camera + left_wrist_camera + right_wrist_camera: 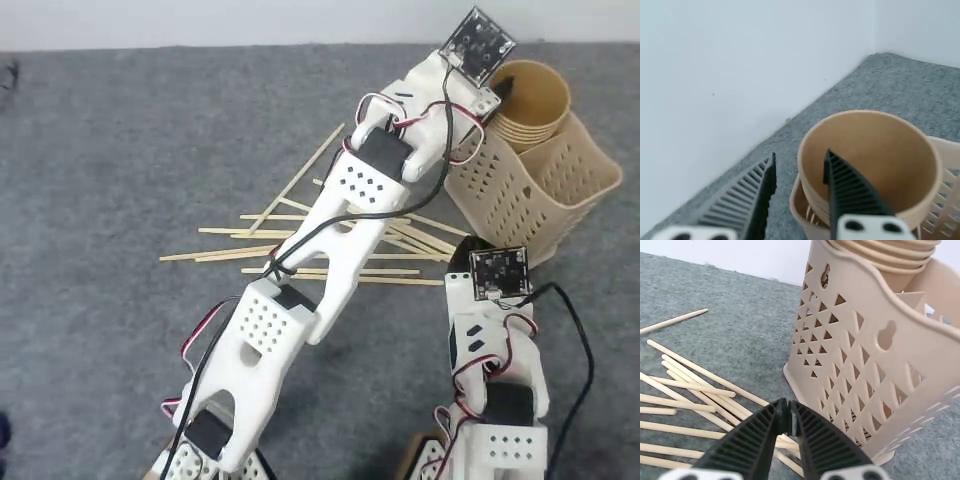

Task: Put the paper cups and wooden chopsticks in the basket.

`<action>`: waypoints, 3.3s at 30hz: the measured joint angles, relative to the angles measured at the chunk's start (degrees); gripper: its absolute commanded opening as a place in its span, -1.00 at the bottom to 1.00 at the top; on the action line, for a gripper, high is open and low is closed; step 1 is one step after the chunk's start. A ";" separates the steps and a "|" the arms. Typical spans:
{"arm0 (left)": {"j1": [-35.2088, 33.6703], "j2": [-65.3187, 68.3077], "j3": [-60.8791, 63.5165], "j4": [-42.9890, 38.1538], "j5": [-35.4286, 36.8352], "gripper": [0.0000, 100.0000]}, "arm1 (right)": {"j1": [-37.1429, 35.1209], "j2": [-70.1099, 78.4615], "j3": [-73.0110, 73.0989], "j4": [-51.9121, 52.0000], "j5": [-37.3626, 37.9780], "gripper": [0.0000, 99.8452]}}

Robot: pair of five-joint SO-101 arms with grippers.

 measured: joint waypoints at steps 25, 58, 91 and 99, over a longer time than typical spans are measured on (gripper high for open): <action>-1.23 -1.05 -12.04 16.00 -0.26 -0.69 | 10.90 0.00 0.00 0.00 -8.70 -0.98; -17.05 -20.40 -8.09 48.97 -13.45 -0.55 | -0.18 0.00 0.00 0.00 2.81 -0.98; -42.90 -108.57 117.98 16.70 -16.79 -0.55 | -13.71 0.00 0.09 6.95 10.11 -0.97; -44.48 -117.36 135.30 6.77 -12.22 -0.55 | -17.49 0.00 -10.90 21.54 10.02 -0.62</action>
